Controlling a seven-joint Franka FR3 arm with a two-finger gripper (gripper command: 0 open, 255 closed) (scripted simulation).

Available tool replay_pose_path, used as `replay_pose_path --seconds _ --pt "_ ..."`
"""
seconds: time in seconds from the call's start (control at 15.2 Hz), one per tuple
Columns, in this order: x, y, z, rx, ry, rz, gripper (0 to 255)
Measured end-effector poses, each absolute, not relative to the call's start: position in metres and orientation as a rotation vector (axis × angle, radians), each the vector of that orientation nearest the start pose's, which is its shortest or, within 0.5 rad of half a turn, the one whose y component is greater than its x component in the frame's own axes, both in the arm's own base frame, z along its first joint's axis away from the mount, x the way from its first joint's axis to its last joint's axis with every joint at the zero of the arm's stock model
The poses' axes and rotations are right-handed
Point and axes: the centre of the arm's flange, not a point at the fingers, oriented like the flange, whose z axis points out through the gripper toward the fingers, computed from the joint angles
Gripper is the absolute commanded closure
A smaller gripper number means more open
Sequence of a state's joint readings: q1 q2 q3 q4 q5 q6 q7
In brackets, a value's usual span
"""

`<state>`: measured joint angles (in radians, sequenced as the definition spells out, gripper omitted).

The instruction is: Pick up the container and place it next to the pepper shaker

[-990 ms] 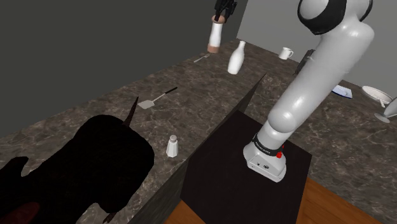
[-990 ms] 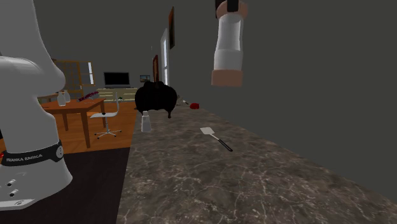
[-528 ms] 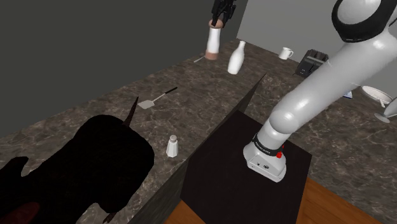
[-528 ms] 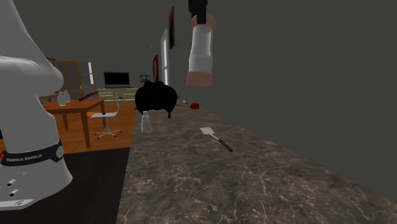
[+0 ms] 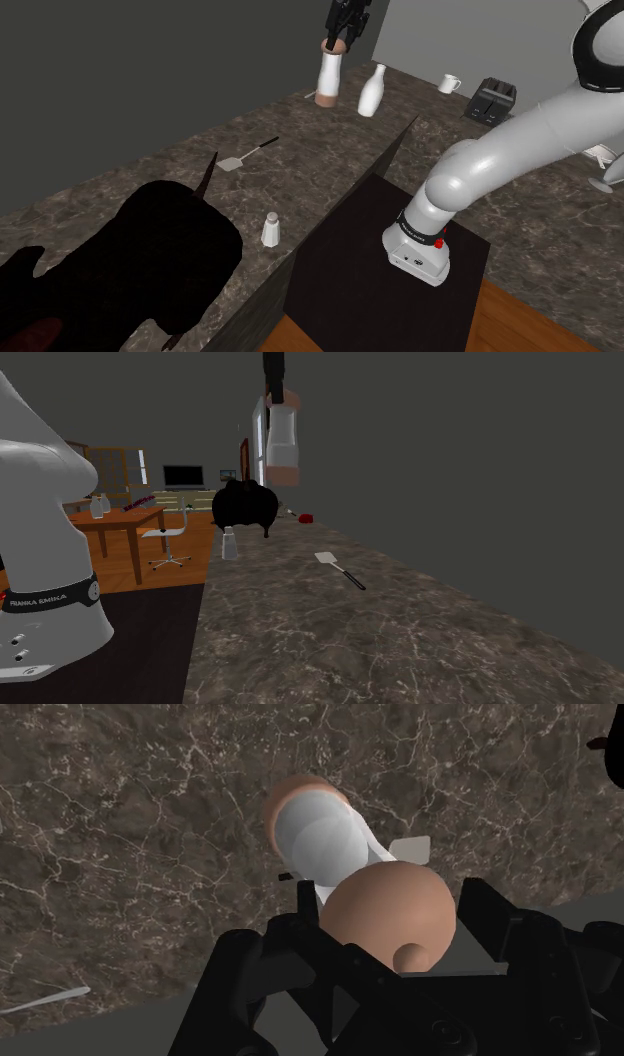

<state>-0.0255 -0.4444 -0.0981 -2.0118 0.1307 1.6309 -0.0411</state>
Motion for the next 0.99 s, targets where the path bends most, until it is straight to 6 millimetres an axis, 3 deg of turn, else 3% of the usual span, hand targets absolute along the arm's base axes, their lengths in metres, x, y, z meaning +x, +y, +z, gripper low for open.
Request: replay_pose_path --seconds 0.99 --pt "0.33 0.126 0.639 -2.97 0.117 -0.111 255"
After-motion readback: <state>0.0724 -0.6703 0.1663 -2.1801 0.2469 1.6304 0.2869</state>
